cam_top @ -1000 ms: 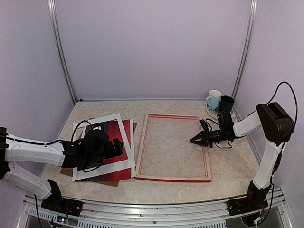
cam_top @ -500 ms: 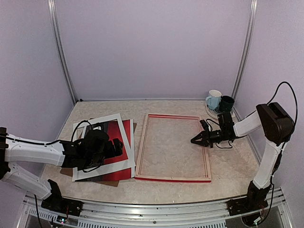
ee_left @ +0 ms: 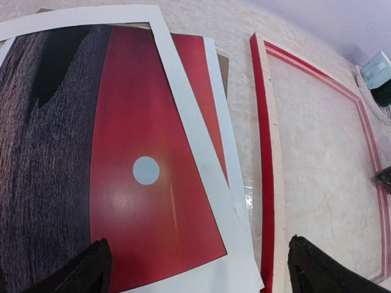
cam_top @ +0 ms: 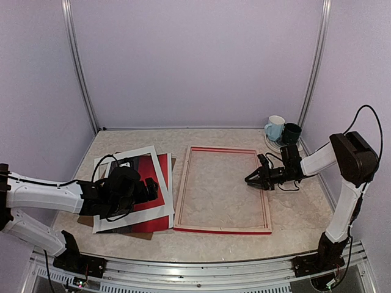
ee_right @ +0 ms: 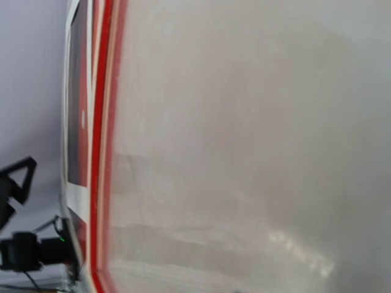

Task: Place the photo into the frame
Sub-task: Place the glass panel at the frame body.

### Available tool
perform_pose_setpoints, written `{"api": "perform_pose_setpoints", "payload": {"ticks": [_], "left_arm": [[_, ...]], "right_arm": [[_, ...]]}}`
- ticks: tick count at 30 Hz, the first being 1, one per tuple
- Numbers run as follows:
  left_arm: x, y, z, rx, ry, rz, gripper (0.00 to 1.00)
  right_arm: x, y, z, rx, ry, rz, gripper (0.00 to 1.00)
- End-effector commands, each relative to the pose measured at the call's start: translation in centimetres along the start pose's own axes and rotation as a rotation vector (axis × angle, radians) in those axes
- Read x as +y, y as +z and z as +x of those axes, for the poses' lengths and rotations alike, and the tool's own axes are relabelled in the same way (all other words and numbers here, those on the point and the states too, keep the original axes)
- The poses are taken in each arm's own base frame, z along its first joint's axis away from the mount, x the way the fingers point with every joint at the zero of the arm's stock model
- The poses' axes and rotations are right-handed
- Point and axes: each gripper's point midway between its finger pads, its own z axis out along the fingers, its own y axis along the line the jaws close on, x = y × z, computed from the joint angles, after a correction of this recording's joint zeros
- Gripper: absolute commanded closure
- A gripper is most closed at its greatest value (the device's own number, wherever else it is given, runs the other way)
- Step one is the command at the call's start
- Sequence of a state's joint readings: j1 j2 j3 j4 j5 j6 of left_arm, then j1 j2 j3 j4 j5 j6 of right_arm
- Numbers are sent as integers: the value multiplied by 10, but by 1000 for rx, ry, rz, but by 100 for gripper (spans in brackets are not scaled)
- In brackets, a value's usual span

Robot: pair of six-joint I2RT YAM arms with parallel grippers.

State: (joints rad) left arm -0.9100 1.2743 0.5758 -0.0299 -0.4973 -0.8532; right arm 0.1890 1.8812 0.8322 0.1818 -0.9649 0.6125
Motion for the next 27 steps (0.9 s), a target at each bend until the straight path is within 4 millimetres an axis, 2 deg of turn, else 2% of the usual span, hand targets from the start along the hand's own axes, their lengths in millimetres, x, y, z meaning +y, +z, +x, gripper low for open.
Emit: {"api": "perform_pose_setpoints", "payload": {"ticks": [1,7,13,21,27], "left_arm": [[-4,2,-2,-7,-5,11,1],[-5,2,-1,-5,-3,13,1],[-5,1,-1,-7,-7,13,1],[-8,3,-2,-16,-19,31,1],[-6,3,-1,-17,-18,29,1]], "right_arm": [[-1,-3,0,-2,-7,-9,68],[1,-4,0,-1,-8,-7,62],[6,-12,-3,-10,-19,45,48],[15,-34,-10,-57,-61,179,36],[11,-53,-13,-93,-100,322,29]]}}
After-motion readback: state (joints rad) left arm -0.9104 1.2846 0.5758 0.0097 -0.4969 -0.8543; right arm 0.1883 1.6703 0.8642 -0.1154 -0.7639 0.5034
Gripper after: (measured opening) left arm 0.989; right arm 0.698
